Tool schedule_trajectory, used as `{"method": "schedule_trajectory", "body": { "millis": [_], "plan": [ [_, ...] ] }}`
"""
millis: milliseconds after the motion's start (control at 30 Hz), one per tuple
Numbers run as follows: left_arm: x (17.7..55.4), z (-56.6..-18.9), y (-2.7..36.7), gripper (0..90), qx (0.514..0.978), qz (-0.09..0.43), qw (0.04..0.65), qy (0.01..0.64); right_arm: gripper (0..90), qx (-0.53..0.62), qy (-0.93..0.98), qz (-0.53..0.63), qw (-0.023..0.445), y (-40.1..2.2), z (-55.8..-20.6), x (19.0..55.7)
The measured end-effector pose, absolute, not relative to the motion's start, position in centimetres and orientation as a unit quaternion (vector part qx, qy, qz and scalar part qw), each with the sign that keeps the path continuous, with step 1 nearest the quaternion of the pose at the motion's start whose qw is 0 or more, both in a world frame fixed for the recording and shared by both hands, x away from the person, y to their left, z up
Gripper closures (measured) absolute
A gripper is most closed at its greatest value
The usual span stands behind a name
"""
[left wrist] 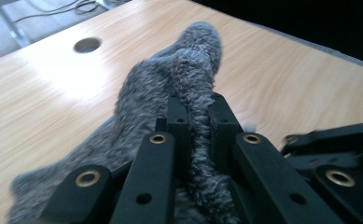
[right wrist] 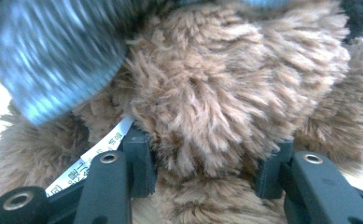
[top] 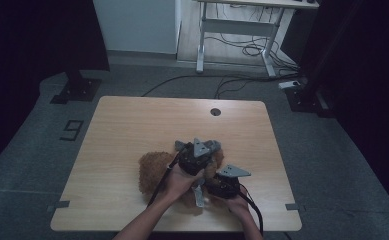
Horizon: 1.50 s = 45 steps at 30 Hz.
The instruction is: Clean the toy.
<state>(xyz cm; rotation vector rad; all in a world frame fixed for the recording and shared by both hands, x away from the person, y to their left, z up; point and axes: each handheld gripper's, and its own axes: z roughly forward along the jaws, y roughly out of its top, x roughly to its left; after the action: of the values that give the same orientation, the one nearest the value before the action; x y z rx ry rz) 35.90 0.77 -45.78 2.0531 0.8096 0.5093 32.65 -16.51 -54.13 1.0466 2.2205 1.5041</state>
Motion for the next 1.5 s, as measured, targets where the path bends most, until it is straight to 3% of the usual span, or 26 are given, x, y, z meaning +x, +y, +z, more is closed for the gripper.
{"method": "schedule_trajectory", "body": {
  "millis": [267,567,800,1100,1500],
  "plan": [
    [34.2,-45.6,4.7,82.9,0.814,0.247,0.412,0.326,50.3,0.360,0.766,0.516,0.132,-16.4,-54.1,32.6],
    [33.0,-46.1,11.5,83.0,0.778,0.245,0.441,0.375,50.1,0.360,0.765,0.518,0.128,-16.5,-54.2,32.7],
    [32.1,-45.9,14.1,82.8,0.763,0.255,0.453,0.385,50.1,0.360,0.766,0.517,0.127,-16.5,-54.2,32.7],
    [31.6,-46.8,17.9,82.7,0.743,0.246,0.456,0.424,50.2,0.360,0.766,0.517,0.129,-16.4,-54.2,32.7],
    [32.1,-50.8,20.8,82.5,0.745,0.198,0.421,0.477,50.9,0.375,0.763,0.500,0.164,-15.9,-54.3,32.9]
  ]
}}
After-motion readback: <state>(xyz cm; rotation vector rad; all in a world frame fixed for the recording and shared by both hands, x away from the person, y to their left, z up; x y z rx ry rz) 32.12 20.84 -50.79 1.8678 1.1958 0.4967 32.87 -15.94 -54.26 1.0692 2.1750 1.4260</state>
